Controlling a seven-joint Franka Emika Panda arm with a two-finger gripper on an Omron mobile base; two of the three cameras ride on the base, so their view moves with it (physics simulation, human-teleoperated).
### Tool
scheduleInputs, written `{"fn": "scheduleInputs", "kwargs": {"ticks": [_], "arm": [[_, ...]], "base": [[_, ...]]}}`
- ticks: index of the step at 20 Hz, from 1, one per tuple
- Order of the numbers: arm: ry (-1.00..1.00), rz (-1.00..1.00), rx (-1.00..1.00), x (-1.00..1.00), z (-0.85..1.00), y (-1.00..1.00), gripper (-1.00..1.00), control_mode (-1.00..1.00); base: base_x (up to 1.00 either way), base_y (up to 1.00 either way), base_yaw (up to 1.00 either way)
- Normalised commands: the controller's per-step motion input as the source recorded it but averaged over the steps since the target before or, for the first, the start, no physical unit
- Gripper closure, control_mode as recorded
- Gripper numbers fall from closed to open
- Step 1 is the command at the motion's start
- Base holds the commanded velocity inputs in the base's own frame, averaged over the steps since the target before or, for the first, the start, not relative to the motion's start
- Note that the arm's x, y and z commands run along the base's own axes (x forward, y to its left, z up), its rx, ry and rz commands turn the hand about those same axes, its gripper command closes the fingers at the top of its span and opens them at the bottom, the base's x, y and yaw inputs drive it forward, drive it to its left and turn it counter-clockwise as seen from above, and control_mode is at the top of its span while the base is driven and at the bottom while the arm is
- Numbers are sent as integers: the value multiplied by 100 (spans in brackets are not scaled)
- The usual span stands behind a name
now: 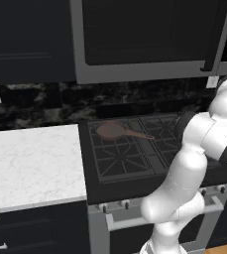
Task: Pick the kettle from the counter and place it on a stove burner. Then turn the burner on.
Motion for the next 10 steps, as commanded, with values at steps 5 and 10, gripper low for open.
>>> {"fn": "scheduleInputs", "kwargs": {"ticks": [5,10], "arm": [[5,4,0,36,-29,-33,-100,-100],[7,6,-1,27,-39,-20,-100,-100]], "base": [[0,0,0],[0,0,0]]}}
